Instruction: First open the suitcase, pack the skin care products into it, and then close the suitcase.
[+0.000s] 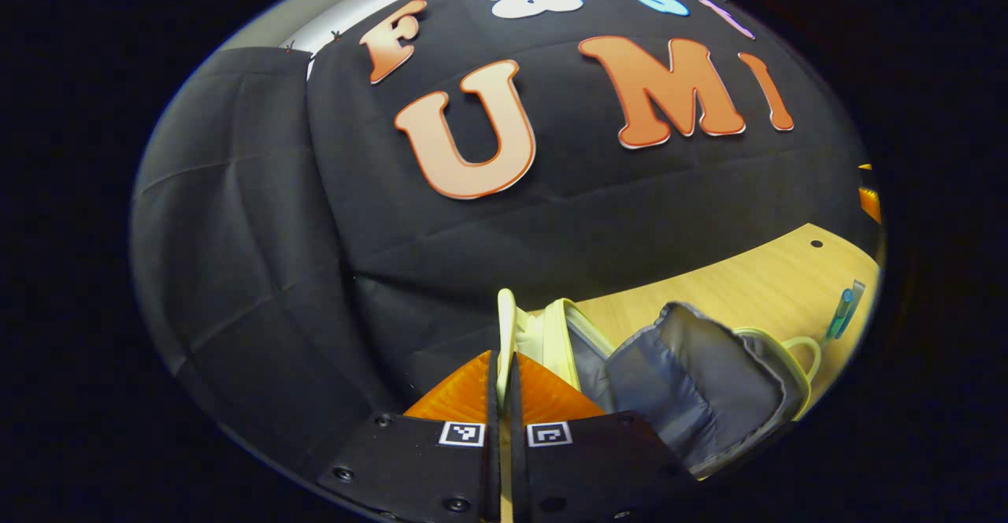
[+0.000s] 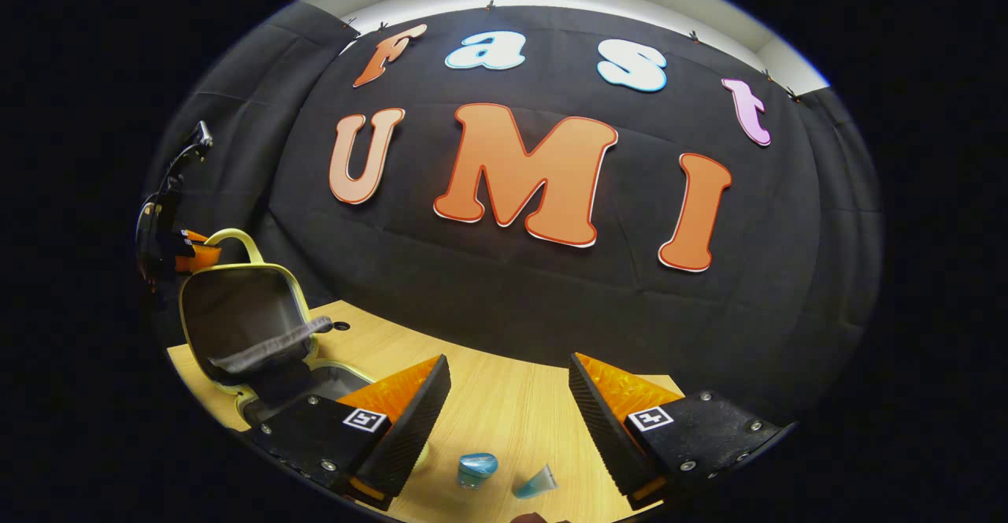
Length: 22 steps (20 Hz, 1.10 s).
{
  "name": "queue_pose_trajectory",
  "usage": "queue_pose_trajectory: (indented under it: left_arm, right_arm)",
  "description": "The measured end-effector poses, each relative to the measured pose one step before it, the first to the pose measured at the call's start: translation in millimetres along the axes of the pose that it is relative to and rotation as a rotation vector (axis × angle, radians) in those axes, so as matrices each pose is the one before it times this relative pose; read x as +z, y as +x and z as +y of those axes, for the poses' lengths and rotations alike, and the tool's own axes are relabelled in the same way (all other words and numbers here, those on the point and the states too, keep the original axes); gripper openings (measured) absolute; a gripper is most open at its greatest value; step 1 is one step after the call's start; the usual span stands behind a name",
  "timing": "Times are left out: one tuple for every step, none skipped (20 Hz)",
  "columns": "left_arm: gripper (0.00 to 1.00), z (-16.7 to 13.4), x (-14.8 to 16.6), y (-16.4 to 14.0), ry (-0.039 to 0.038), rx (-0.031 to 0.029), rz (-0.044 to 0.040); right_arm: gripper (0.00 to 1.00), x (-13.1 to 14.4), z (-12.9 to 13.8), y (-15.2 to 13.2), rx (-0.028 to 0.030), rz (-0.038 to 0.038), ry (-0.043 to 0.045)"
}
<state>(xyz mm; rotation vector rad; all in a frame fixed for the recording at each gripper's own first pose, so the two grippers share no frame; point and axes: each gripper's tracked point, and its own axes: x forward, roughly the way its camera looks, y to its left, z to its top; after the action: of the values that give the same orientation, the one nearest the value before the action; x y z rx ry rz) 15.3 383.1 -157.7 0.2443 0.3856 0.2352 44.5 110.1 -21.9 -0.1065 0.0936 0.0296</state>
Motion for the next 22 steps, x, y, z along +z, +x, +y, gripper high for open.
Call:
queue_pose_trajectory:
  left_arm:
    - [0.05,12.93,-13.76,6.19,0.00056,0.01705,0.02692]
    - [0.05,10.77,-13.37,7.72,-0.01542,0.00875,0.02169]
    - [0.06,10.18,-13.55,6.54,-0.00943,0.00893,0.02149]
    - [0.06,7.91,-12.32,6.35,-0.00819,0.00583,0.02364]
    - [0.06,5.93,-13.66,8.06,-0.00688,-0.00010,0.02627]
    - [0.05,4.25,-14.69,10.11,-0.00489,0.00069,0.02576]
    - [0.05,4.13,-15.99,9.63,0.00098,0.00214,0.03661]
    - [0.06,2.87,-17.85,8.63,0.00653,0.00320,0.03316]
    - [0.06,1.81,-15.79,9.71,0.00013,-0.00098,0.02921]
    - [0.06,-1.08,-15.25,10.99,0.00411,-0.00152,0.02573]
    - [0.06,-2.15,-12.40,10.01,0.00160,-0.00300,0.02677]
    - [0.06,-2.73,-10.94,7.98,-0.00627,-0.00546,0.02257]
    - [0.06,-1.33,-9.20,5.72,-0.01011,-0.00467,0.02122]
    - [0.06,4.94,-6.21,6.56,-0.00007,0.02617,0.00823]
    - [0.12,-0.28,-6.65,4.91,-0.00086,0.01779,0.01634]
    - [0.18,-1.96,-1.67,1.84,-0.01066,0.02201,0.00788]
    - [0.18,-3.56,2.73,-0.49,-0.01464,-0.00393,-0.00624]
    - [0.18,-5.75,8.49,-3.25,-0.01734,-0.00833,-0.01794]
    - [0.18,-1.54,8.81,-2.32,-0.00679,-0.00507,-0.02251]
    - [0.24,-7.61,9.40,-4.98,-0.00168,-0.00708,-0.02467]
    - [0.36,-8.77,7.51,-11.09,-0.00035,-0.00734,-0.03035]
    - [0.48,-7.04,12.03,-11.01,0.00306,-0.00813,-0.02919]
  right_arm:
    - [0.96,0.74,5.71,-0.03,0.00213,0.00577,-0.00262]
    - [0.95,1.79,5.39,-1.34,0.00097,0.00139,-0.00110]
    - [0.96,2.74,4.78,-0.86,0.00066,-0.00168,-0.00176]
    - [0.96,0.93,4.95,-0.89,0.00148,0.00024,-0.00414]
    - [0.95,0.83,2.74,-1.43,-0.00256,0.00215,-0.00712]
    - [0.95,-0.08,3.13,-0.89,-0.00298,0.00481,-0.00570]
    - [0.96,-0.57,2.17,-2.07,-0.00407,0.00349,-0.00173]
    - [0.95,-0.44,0.55,-3.48,-0.00394,0.00747,0.00007]
    - [0.95,-0.64,1.55,-1.96,-0.00248,0.00391,0.00283]
    - [0.96,-0.76,-0.11,-1.93,-0.00538,0.00415,0.00263]
    - [0.95,-0.70,-1.09,-0.53,-0.00435,0.00750,0.00253]
    - [0.95,-1.76,-0.74,-1.48,-0.00958,0.00658,0.00043]
    - [0.95,-1.12,-1.49,-3.09,-0.00781,0.00491,-0.00164]
    - [0.95,-4.24,-2.85,-5.59,-0.00762,0.00378,-0.00244]
    - [0.96,-2.23,-2.17,-3.22,-0.00570,0.00470,-0.00314]
    - [0.95,-3.50,-0.68,-0.75,0.00241,0.00642,-0.00200]
    - [0.96,-2.20,-2.31,-2.25,-0.00559,0.00399,0.00064]
    - [0.96,0.02,-2.80,-2.04,-0.00357,-0.00430,0.00806]
    - [0.95,-0.21,-2.03,-0.14,-0.00474,-0.00243,0.01081]
    - [0.95,-1.96,-2.86,-0.47,-0.00171,0.00098,0.01058]
    - [0.96,-1.15,-2.03,-0.05,-0.00207,-0.00045,0.00853]
    - [0.96,-1.98,-3.54,0.50,-0.00348,0.00044,0.00534]
